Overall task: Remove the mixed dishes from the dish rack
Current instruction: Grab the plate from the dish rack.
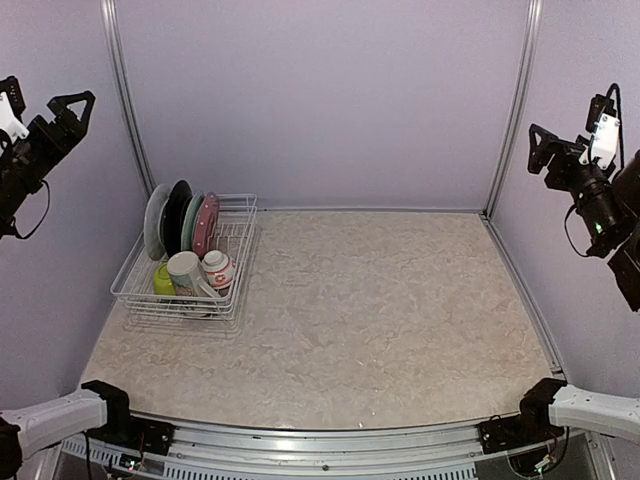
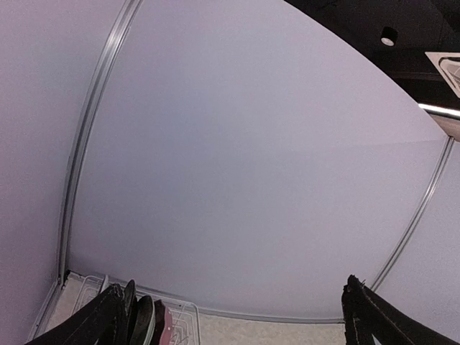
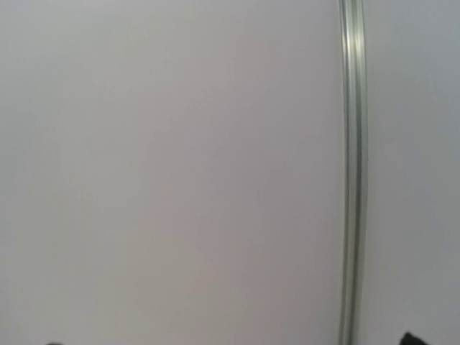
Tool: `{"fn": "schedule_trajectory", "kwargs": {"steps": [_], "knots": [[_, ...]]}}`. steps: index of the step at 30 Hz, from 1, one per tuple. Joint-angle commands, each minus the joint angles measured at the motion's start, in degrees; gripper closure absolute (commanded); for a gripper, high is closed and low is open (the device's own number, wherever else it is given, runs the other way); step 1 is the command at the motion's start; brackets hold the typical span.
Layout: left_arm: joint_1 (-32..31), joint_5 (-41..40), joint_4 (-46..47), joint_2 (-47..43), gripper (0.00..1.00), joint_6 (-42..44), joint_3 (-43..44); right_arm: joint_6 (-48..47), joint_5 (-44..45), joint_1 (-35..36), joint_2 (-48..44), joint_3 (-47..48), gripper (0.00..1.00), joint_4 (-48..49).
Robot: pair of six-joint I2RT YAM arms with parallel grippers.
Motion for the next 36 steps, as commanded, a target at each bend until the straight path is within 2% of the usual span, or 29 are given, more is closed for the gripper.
{"fn": "schedule_trajectory", "kwargs": {"steps": [1,6,10,19,26,33,36], "knots": [[4.5,6.7,-5.4,1.8,0.01,-3.9,2.0,3.7,-1.6,-4.1,2.5,0.3,0.00,-4.5],[9.0,11.9,-10.9,4.6,0.01,-5.8,3.0,7.4,-1.8,-8.5,6.1,0.9,0.00,-9.9],[9.7,13.8,-15.3,7.1,0.01,-6.9,2.9,11.5,-3.0,-11.1,9.1,0.7,0.00,-14.3],[7.6,15.0,-26.5,16.8,0.01,-7.0,5.3,14.7,-18.6,-14.3,9.8,-2.1,0.00,-19.7],[7.2,17.8,-30.8,26.9,0.01,-6.3,8.4,13.8,-25.4,-15.0,11.0,-3.6,0.00,-24.3],[6.4,11.3,-39.3,40.4,0.04,-5.4,19.5,14.3,-31.9,-15.3,10.9,-4.4,0.00,-25.7],[6.9,7.4,-38.6,44.6,0.02,-3.5,22.4,14.6,-32.3,-15.3,10.7,-5.1,0.00,-26.6]]}}
